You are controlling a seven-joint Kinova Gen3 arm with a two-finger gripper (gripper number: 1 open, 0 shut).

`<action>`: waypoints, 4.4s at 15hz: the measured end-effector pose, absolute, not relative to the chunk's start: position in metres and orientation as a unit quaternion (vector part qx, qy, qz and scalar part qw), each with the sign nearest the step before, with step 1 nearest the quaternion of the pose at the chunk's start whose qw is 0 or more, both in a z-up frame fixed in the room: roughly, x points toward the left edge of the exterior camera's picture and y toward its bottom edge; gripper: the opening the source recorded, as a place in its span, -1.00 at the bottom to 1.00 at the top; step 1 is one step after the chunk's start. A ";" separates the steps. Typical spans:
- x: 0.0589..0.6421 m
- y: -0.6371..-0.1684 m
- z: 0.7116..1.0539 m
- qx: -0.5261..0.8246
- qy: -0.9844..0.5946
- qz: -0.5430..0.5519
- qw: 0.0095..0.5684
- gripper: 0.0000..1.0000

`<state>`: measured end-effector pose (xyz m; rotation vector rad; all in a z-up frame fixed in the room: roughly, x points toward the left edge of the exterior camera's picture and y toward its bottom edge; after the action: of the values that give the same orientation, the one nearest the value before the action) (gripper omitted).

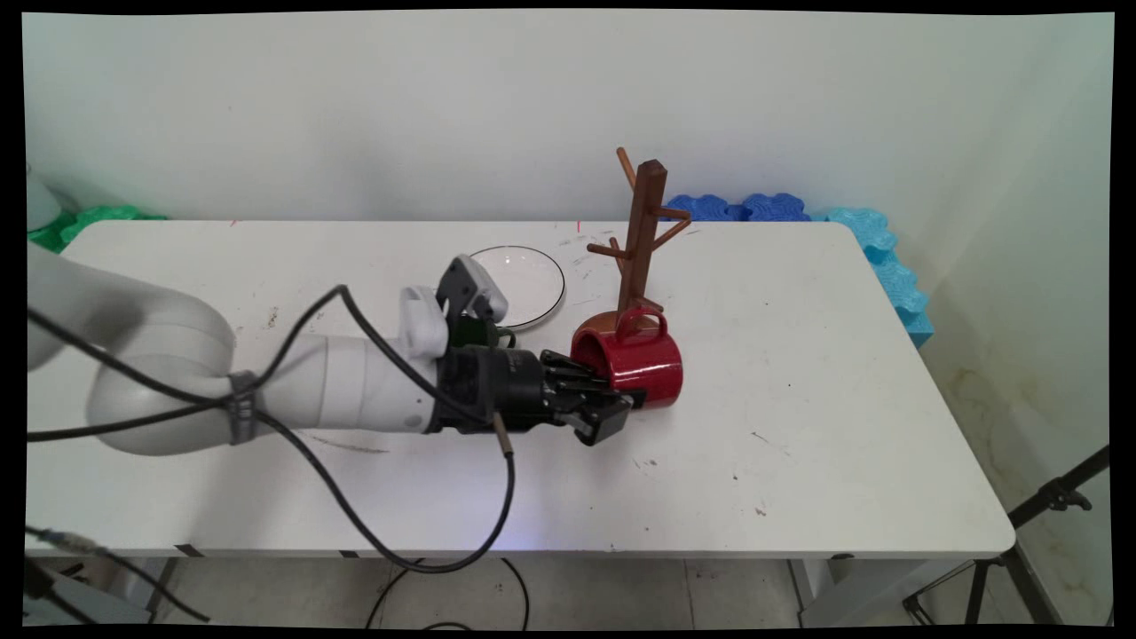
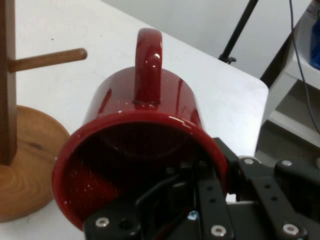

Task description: Place the picked object on the table

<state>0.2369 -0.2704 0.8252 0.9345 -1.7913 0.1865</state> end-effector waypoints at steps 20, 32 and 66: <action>0.269 -0.249 0.922 0.335 -0.813 0.105 0.465 -1.00; 0.305 -0.237 0.980 0.276 -0.881 0.094 0.373 -1.00; 0.235 -0.322 0.900 0.300 -0.950 0.023 0.080 -1.00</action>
<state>0.2353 -0.3223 0.8995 0.8981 -2.8417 0.0677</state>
